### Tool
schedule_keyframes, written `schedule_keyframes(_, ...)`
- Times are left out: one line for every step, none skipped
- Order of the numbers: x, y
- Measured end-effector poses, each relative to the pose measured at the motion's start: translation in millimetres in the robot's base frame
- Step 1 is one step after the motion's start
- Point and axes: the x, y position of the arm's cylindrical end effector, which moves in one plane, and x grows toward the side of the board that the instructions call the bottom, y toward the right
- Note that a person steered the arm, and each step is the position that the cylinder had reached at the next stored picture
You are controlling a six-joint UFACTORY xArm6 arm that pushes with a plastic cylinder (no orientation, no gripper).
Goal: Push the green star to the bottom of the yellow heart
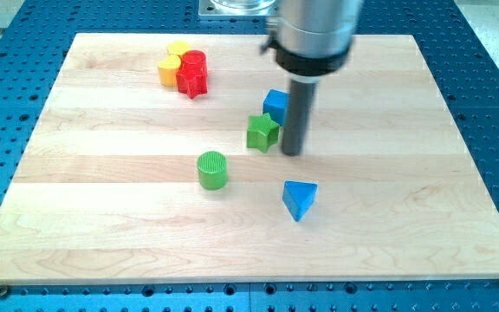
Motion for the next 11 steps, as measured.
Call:
schedule_keyframes(-29.4, -82.4)
schedule_keyframes(-3.0, -84.0)
schedule_keyframes(-44.3, -92.7)
schedule_keyframes(-53.4, -87.8)
schedule_keyframes(-66.3, -83.8)
schedule_keyframes(-68.2, -83.8)
schedule_keyframes(-68.2, -147.3)
schedule_keyframes(-67.8, -210.8)
schedule_keyframes(-57.3, -225.2)
schedule_keyframes(-19.4, -203.0)
schedule_keyframes(-26.8, -164.7)
